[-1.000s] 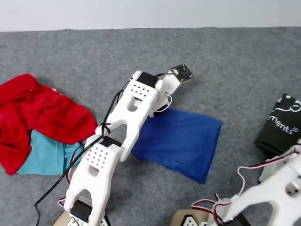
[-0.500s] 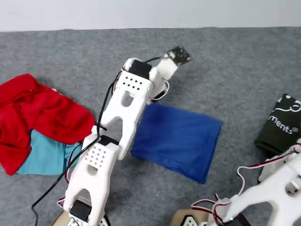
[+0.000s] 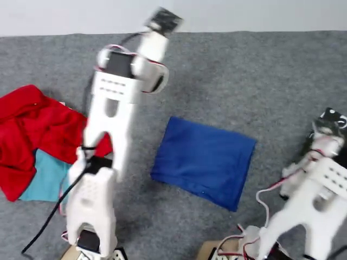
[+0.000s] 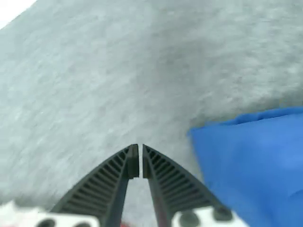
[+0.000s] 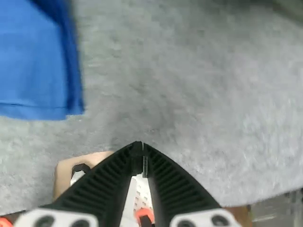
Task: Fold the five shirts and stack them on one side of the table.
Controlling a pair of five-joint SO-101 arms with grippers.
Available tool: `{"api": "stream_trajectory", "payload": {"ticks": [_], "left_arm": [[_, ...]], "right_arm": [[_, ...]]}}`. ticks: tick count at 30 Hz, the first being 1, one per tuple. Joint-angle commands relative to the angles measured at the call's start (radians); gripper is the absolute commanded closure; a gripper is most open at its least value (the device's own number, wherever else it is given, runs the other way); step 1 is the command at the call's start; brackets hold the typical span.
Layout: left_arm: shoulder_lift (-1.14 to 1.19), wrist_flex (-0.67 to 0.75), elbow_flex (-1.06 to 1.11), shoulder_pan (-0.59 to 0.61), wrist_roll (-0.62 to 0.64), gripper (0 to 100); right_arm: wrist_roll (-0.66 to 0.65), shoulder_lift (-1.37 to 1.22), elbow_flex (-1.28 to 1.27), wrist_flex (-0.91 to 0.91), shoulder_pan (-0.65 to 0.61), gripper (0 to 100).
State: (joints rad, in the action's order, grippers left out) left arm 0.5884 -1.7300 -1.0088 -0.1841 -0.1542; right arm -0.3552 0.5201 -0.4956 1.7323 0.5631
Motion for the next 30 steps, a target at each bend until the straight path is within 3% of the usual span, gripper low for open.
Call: {"api": "stream_trajectory", "payload": {"ticks": [1, 5, 11, 19, 30], "left_arm": [[-0.244, -0.026, 0.154, 0.101, 0.006, 98], [-0.474, -0.026, 0.392, 0.193, -0.034, 98], [-0.733, -0.025, 0.677, 0.345, -0.052, 98], [-0.893, -0.025, 0.868, 0.497, -0.054, 98], [-0.911, -0.025, 0.894, 0.525, -0.052, 98]], "right_arm": [[0.14, 0.025, 0.109, 0.005, -0.193, 98.7], [0.285, 0.025, 0.14, 0.004, -0.401, 94.4], [0.473, -0.096, 0.14, -0.027, -0.541, 70.2], [0.549, -0.43, 0.19, -0.219, -0.608, 69.5], [0.545, -0.757, 0.419, -0.349, -0.644, 69.4]]}}
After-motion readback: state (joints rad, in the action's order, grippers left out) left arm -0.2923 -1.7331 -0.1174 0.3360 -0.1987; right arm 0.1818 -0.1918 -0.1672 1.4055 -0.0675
